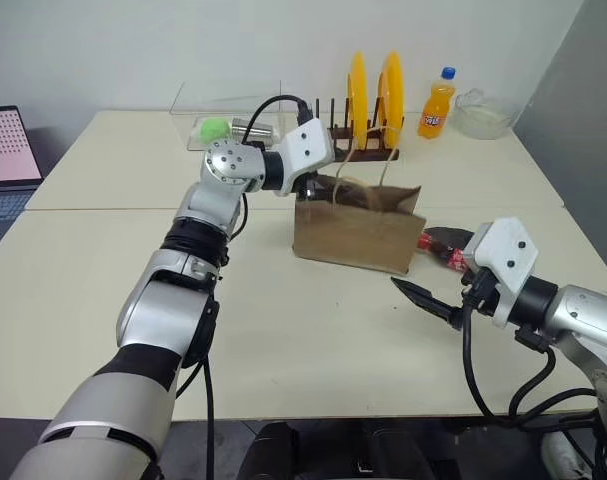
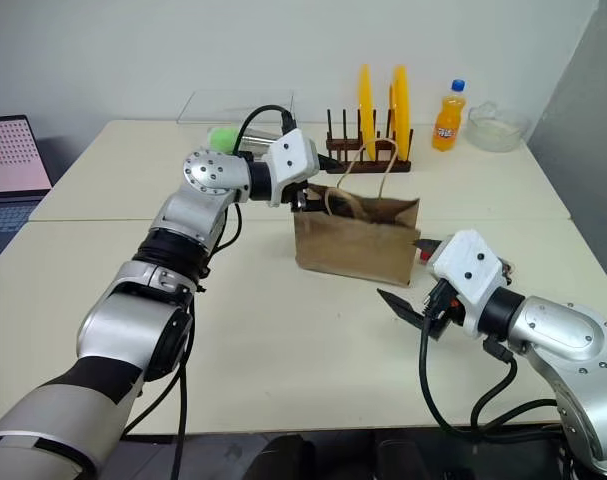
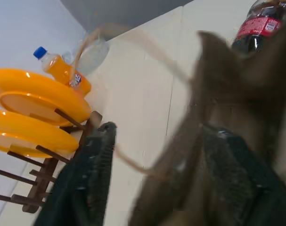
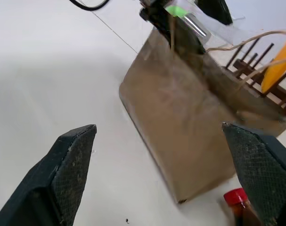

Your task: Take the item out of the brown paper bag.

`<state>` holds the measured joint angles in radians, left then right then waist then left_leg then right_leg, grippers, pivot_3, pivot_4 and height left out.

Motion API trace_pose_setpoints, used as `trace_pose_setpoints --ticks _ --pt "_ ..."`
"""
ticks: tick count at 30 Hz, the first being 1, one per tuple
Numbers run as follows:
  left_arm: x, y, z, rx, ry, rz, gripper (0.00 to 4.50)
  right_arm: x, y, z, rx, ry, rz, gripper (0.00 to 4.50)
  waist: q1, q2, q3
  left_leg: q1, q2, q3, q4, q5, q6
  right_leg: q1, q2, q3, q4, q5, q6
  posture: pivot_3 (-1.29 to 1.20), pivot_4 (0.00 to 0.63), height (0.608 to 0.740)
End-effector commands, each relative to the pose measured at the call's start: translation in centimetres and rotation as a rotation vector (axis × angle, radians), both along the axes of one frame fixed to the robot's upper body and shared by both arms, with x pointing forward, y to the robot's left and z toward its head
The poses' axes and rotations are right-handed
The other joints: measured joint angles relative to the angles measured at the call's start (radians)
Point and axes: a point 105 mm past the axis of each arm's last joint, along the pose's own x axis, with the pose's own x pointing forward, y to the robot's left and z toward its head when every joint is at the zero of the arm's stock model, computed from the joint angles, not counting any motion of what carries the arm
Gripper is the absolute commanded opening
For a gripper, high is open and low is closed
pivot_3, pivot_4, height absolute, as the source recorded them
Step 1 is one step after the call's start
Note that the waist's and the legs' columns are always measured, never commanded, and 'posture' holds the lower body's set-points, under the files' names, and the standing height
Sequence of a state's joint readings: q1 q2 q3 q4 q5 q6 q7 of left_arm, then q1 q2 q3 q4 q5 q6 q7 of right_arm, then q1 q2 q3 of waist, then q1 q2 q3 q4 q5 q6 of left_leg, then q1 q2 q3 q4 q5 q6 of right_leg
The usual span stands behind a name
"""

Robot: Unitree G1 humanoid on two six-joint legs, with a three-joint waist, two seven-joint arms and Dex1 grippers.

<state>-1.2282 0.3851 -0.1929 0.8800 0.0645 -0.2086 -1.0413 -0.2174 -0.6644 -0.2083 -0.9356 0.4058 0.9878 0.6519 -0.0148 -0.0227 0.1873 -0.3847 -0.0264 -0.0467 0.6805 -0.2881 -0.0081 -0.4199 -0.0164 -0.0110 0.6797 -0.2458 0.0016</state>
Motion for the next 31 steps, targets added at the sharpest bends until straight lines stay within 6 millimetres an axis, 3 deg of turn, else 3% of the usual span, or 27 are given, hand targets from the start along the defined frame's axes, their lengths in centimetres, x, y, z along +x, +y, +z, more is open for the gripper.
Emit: trace_pose_setpoints --ticks 1,7,11,15,19,23,26,31 --pt "0.3 1.8 4.0 -0.03 -0.105 0.044 4.22 0.4 -0.4 0.8 -0.007 -0.065 -0.028 4.5 -0.002 0.0 0.0 0.0 0.0 0.0 0.0 0.0 0.0 0.0 0.0 0.0 0.0 0.0 0.0 0.0 0.15 0.74" --pt "0.0 6.3 5.0 -0.151 -0.016 0.134 4.22 1.0 -1.4 0.6 0.03 -0.087 -0.081 4.5 -0.004 0.0 0.0 0.0 0.0 0.0 0.0 0.0 0.0 0.0 0.0 0.0 0.0 0.0 0.0 0.0 0.15 0.74" --pt "-1.0 9.4 3.8 -0.233 0.011 0.267 4.22 1.0 -2.3 0.0 0.105 -0.122 -0.155 4.5 -0.012 0.0 0.0 0.0 0.001 0.0 -0.001 0.0 0.0 0.0 0.0 0.001 0.0 0.001 -0.002 0.0 0.15 0.74" --pt "-3.5 11.4 0.2 -0.354 0.054 0.459 4.22 1.3 -3.7 -0.2 0.223 -0.244 -0.317 4.5 -0.01 0.001 0.0 0.001 0.001 0.0 0.0 0.0 0.0 0.0 -0.001 0.001 0.0 0.001 -0.002 0.0 0.15 0.74" --pt "-6.9 13.9 -4.4 -0.488 0.071 0.749 4.22 1.1 -3.3 -3.7 0.373 -0.221 -0.435 4.5 -0.008 0.0 -0.002 0.002 0.002 0.0 -0.001 0.0 -0.001 0.0 -0.001 0.001 0.0 0.001 -0.002 0.0 0.15 0.74" --pt "-9.1 14.0 -7.5 -0.51 0.073 0.849 4.22 0.9 -3.7 -6.8 0.413 -0.195 -0.515 4.5 0.003 0.0 -0.002 0.002 0.001 0.0 -0.001 0.0 -0.001 0.001 -0.001 0.001 0.0 0.001 -0.002 0.0 0.15 0.74" --pt "-10.0 13.7 -9.5 -0.542 0.108 0.885 4.22 1.0 -4.8 -7.3 0.427 -0.241 -0.565 4.5 0.012 0.001 -0.002 0.006 0.001 0.0 -0.001 0.0 -0.001 0.006 -0.001 0.002 -0.001 -0.001 0.001 0.0 0.15 0.74" --pt "-10.3 12.4 -10.9 -0.603 0.137 0.857 4.22 1.3 -7.3 -7.8 0.427 -0.255 -0.604 4.5 0.014 0.001 -0.003 0.012 0.001 0.0 -0.001 0.0 -0.001 0.012 -0.001 0.001 -0.003 -0.002 0.001 0.0 0.15 0.74"
